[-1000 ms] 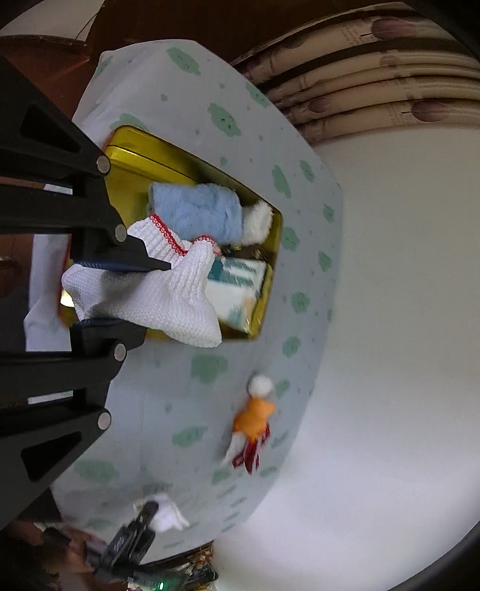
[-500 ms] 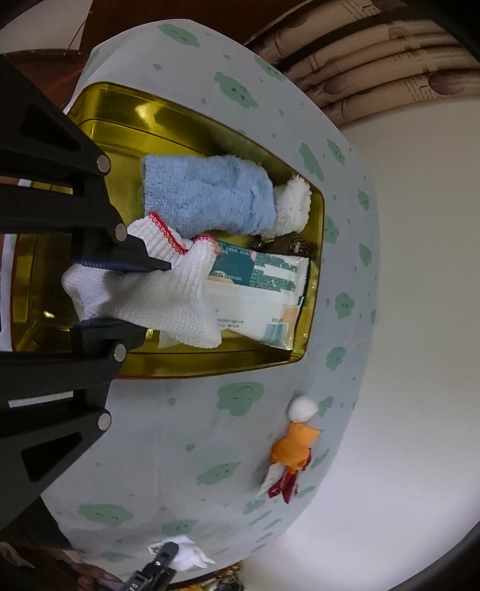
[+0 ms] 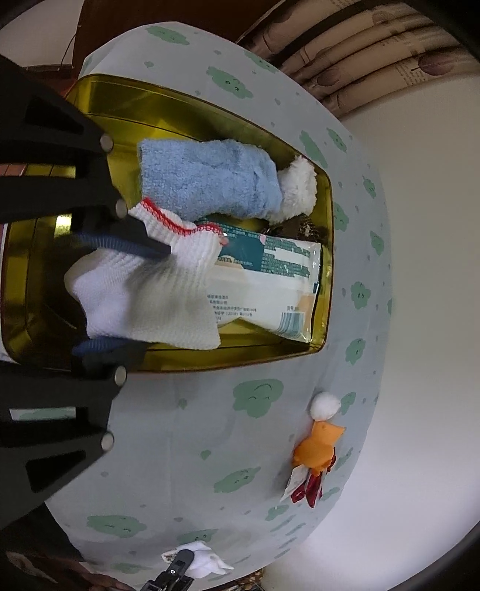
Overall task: Organize soft objects
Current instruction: 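Release the glove into the tin while the right drops the towel there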
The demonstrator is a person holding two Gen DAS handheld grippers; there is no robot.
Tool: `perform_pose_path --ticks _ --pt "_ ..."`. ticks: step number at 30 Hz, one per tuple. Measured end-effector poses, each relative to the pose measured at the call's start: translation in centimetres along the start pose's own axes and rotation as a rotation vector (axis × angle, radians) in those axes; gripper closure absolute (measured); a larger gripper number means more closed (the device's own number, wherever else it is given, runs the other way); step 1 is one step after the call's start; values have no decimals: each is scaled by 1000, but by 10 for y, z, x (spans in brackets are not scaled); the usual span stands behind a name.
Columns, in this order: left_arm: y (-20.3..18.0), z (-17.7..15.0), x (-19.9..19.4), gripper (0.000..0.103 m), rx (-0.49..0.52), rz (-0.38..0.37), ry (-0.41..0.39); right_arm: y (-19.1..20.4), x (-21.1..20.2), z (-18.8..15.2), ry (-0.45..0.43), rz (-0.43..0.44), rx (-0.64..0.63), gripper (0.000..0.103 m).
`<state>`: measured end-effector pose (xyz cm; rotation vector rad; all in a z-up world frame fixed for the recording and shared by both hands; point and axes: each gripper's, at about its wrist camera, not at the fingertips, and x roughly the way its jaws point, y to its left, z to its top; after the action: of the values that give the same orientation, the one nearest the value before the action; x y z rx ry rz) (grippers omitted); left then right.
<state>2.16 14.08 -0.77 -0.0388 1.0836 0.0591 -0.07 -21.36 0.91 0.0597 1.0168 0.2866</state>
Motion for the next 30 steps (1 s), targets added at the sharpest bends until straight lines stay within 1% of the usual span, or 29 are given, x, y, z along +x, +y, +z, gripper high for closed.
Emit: perform_pose_path --ticks 1,4,8,11,14,16,19,22,24,26,30 --pt "-2 0 -2 55 8 -1 -5 0 0 0 0 -1 -1 61" --pt "-5 0 -14 54 18 0 -57 -2 2 -1 4 0 3 61" --pt "-3 0 -34 52 -12 -12 -130 -3 1 -3 5 1 7 61" --pt "10 -8 -56 52 -102 -1 -212 -1 -1 -2 -2 6 9 61" --pt "24 -29 -76 52 -213 46 -281 5 -4 1 -12 19 5 61" --pt "31 -43 -84 52 -265 79 -309 13 -6 8 -17 38 -6 61" --pt "36 -63 -91 52 -309 125 -316 36 -7 22 -29 59 -61 61" --pt "35 -78 -91 52 -309 117 -307 65 -4 39 -37 99 -113 61" --pt "30 -87 -91 52 -291 147 -315 86 0 51 -41 136 -140 61" --pt "24 -91 -91 52 -263 168 -334 108 9 64 -37 191 -158 61" --pt "13 -94 -94 52 -209 178 -370 155 44 94 15 301 -155 61"
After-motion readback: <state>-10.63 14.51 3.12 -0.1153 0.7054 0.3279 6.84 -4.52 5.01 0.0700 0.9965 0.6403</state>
